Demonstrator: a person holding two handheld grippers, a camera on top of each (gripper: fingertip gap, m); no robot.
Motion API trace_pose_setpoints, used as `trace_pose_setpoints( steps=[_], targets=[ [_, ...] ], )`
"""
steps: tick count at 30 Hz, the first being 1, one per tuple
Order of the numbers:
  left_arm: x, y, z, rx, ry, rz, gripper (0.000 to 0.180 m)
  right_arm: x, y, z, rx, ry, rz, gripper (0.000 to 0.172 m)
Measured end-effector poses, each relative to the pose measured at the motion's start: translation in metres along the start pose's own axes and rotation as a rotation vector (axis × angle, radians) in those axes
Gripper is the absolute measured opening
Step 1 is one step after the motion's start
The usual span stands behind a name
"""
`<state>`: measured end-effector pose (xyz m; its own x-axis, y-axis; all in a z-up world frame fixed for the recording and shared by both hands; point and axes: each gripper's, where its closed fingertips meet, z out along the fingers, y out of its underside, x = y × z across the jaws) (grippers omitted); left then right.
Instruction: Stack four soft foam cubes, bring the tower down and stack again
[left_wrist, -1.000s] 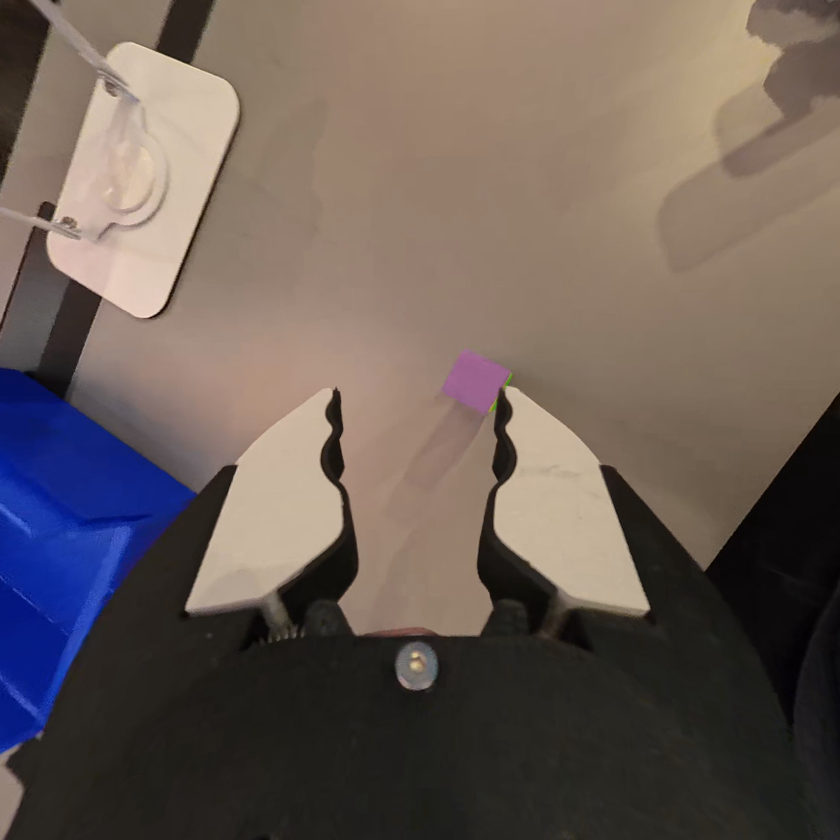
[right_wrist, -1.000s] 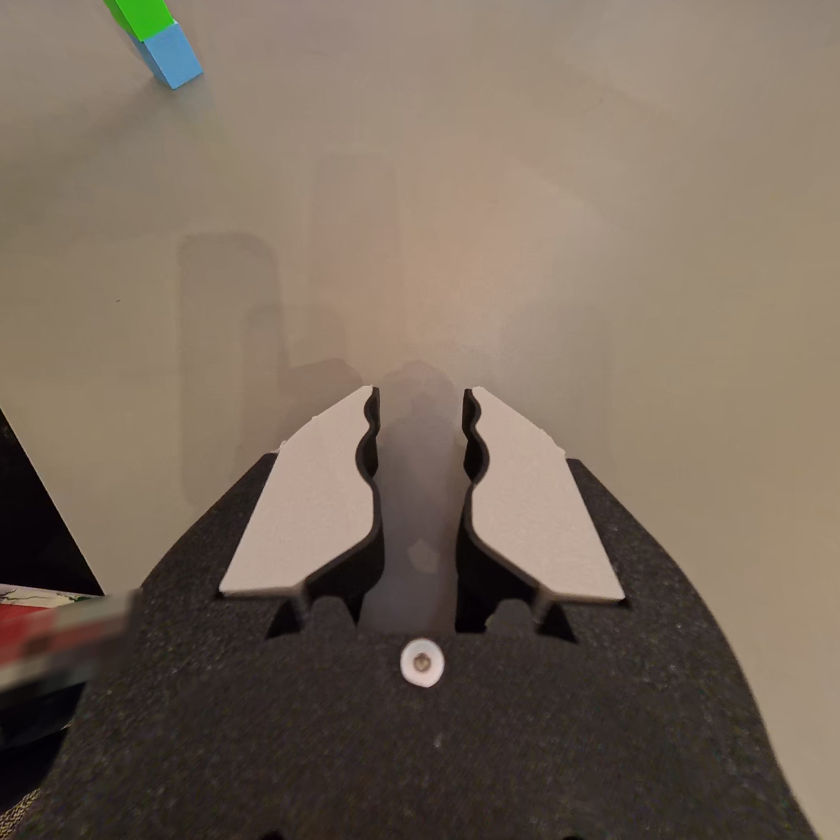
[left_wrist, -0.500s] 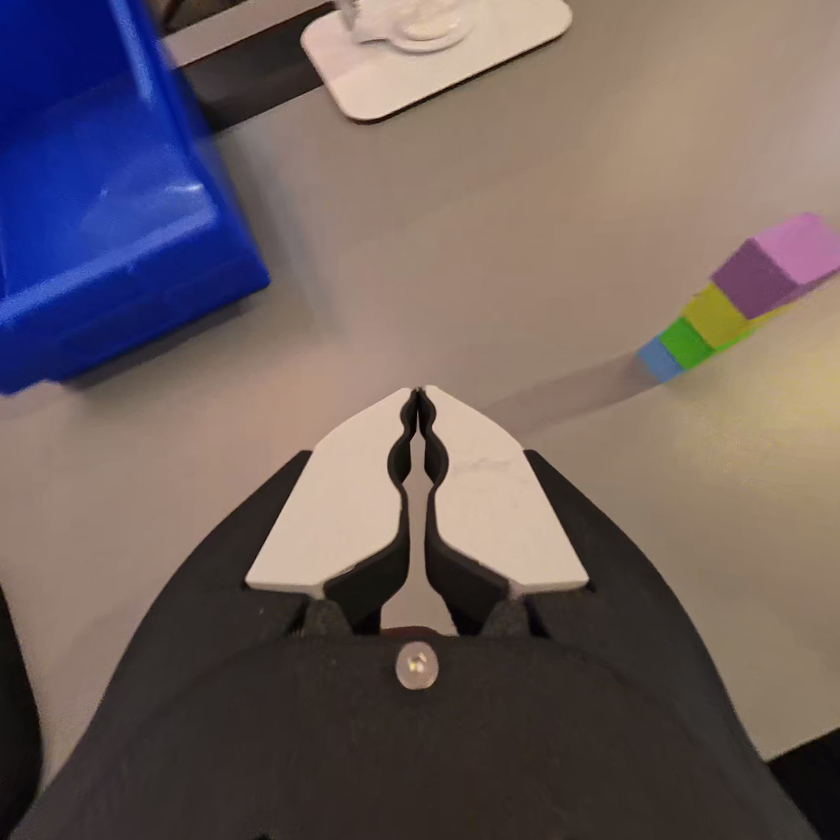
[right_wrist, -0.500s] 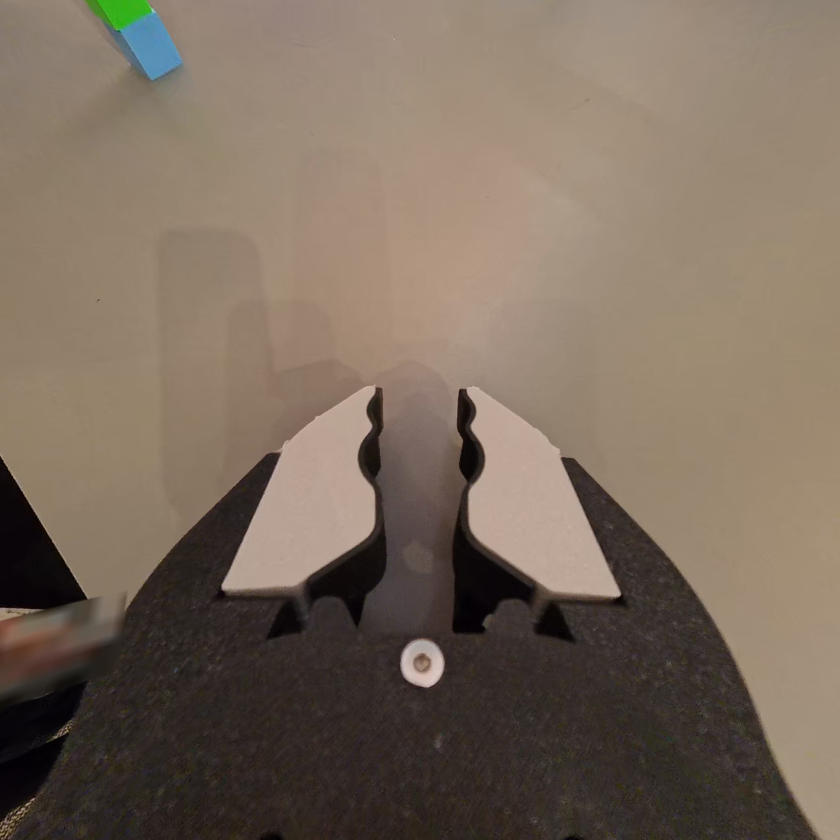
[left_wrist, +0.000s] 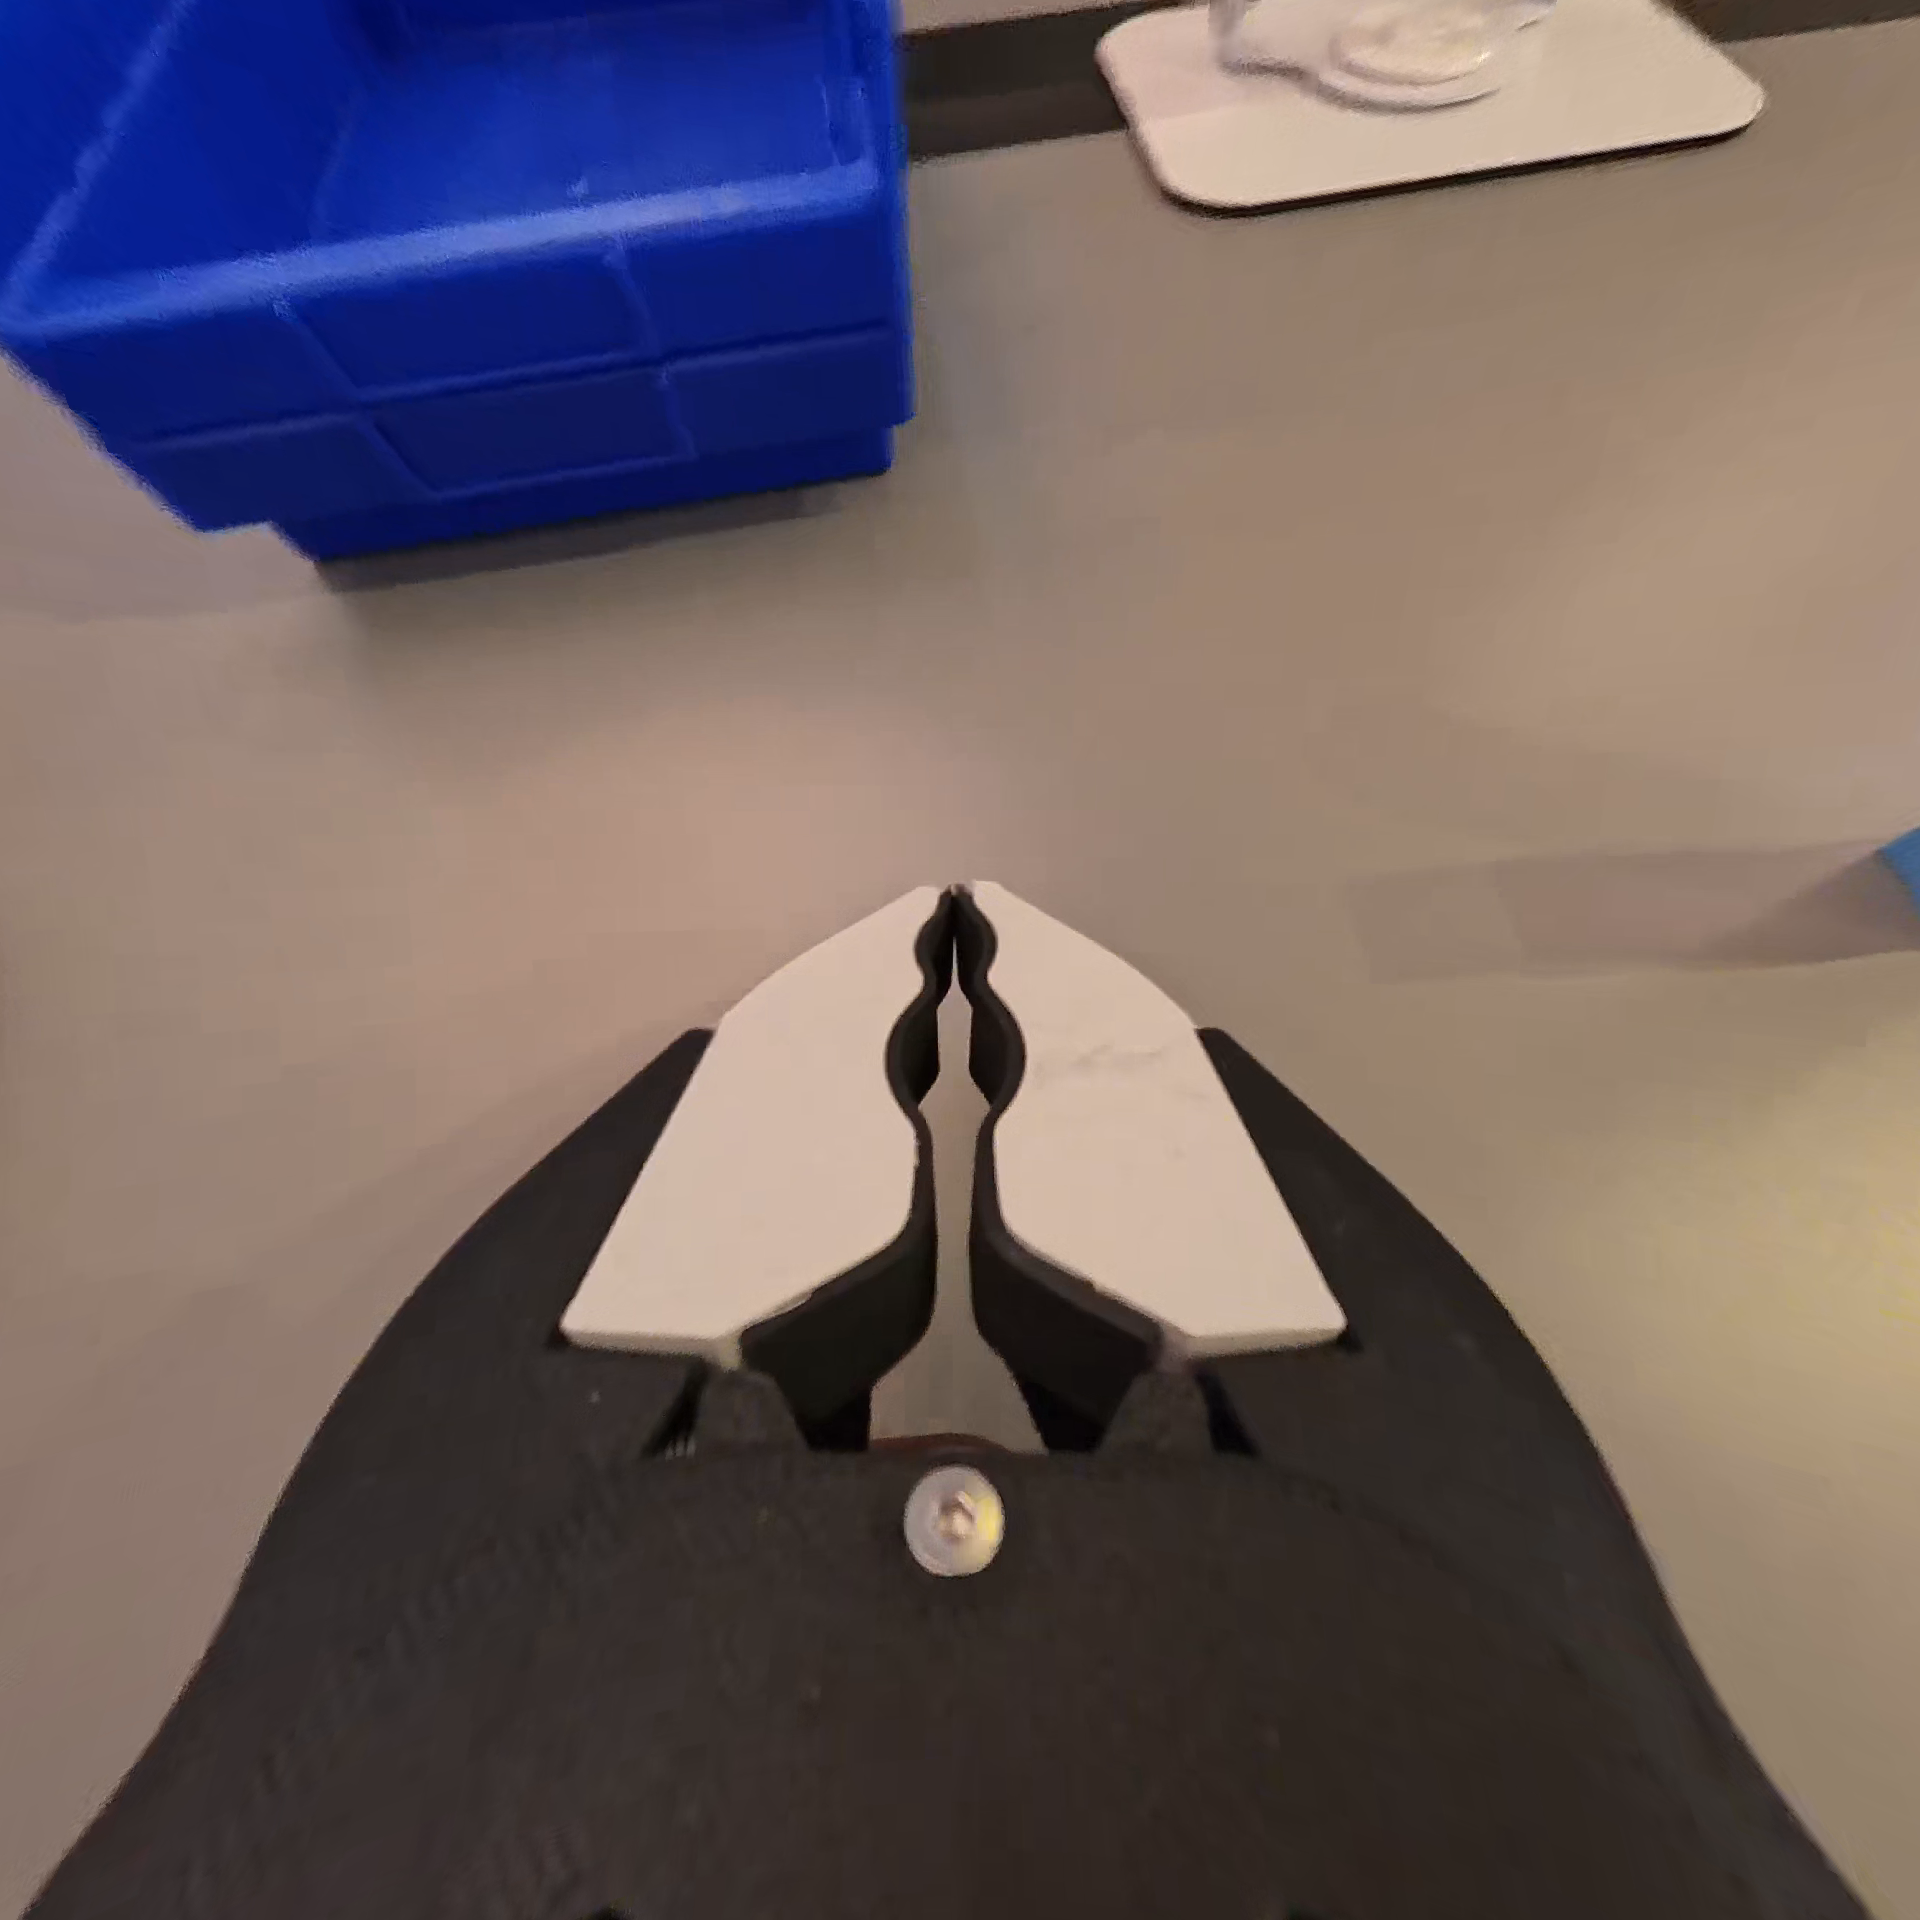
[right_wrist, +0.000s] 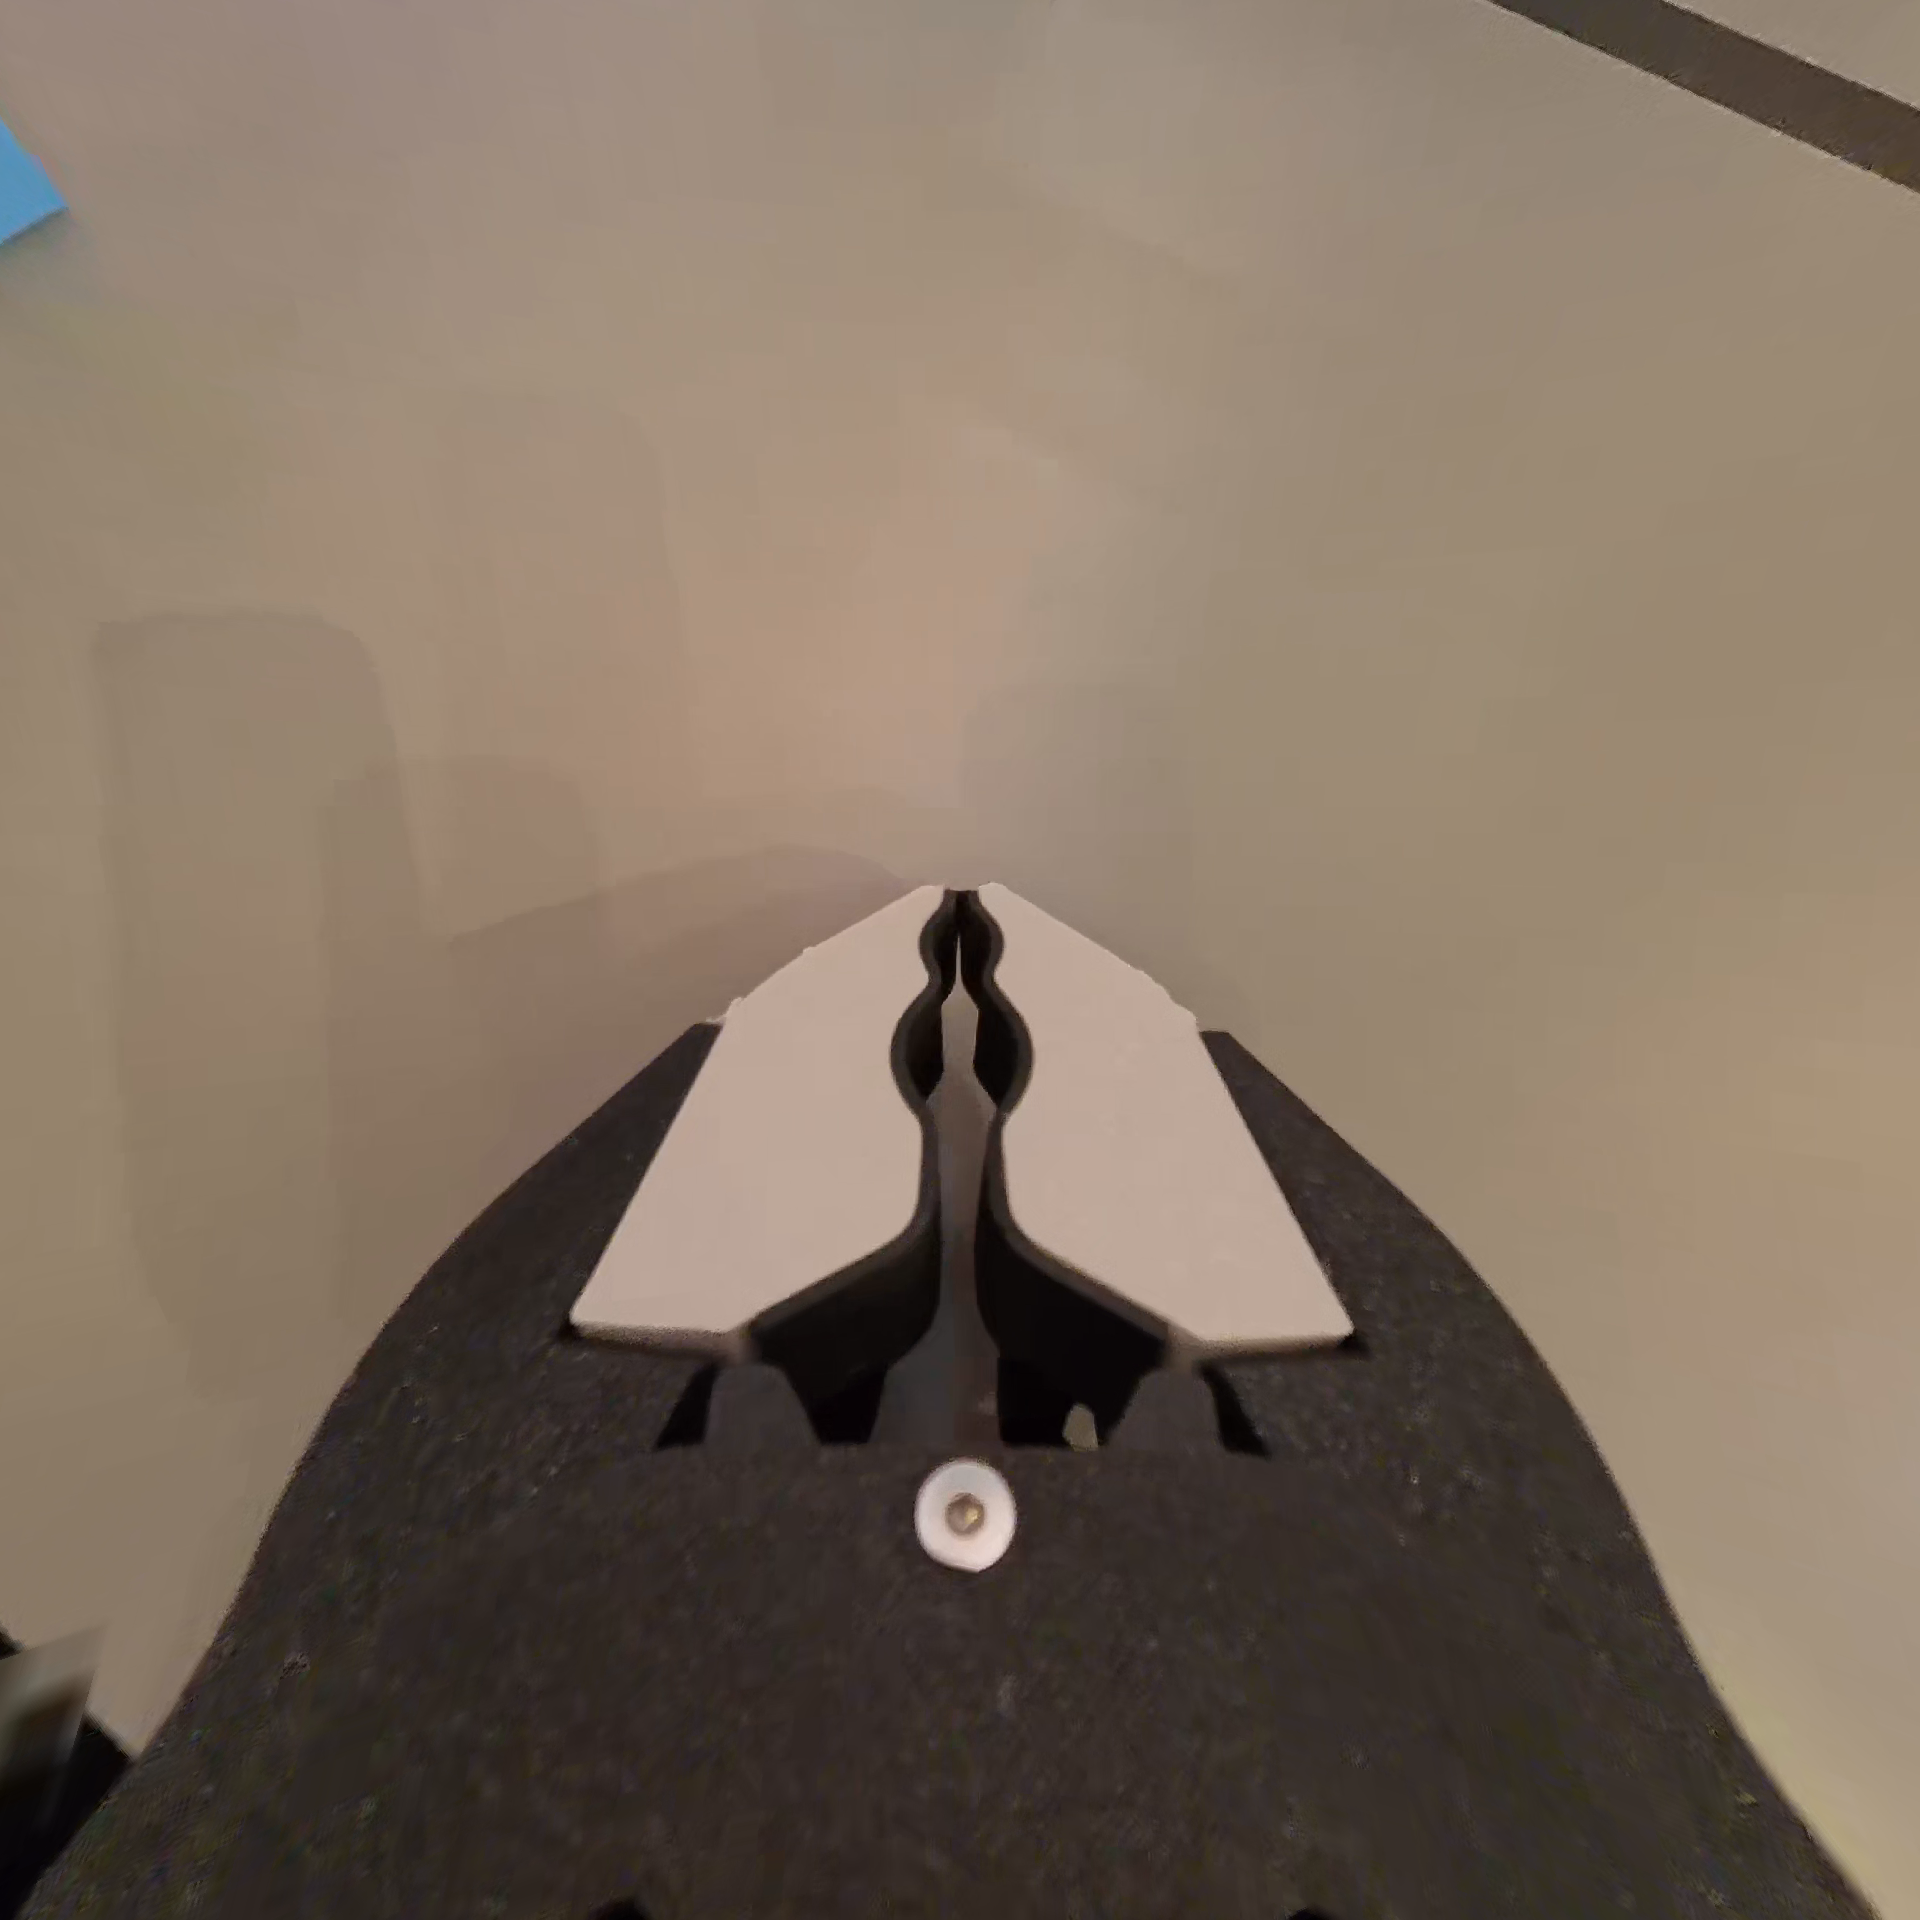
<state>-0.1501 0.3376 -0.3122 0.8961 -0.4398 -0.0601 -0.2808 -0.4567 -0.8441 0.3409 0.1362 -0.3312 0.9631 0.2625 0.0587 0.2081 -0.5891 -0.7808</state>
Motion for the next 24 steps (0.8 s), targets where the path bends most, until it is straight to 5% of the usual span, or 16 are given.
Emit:
trace_pose_setpoints(
  steps=[18, 21, 24],
  targets=[
    [-0.005, 0.031, -0.002, -0.156, 0.037, -0.075, 0.000, 0.010, 0.000, 0.016, -0.074, 0.141, -0.126, 0.000],
    [0.030, 0.030, 0.003, -0.187, 0.080, -0.051, 0.000, 0.010, 0.001, 0.017, -0.076, 0.133, -0.117, 0.000],
    [0.114, 0.014, 0.021, -0.207, 0.222, 0.018, 0.000, 0.010, 0.001, 0.017, -0.076, 0.133, -0.118, 0.000]
  ],
)
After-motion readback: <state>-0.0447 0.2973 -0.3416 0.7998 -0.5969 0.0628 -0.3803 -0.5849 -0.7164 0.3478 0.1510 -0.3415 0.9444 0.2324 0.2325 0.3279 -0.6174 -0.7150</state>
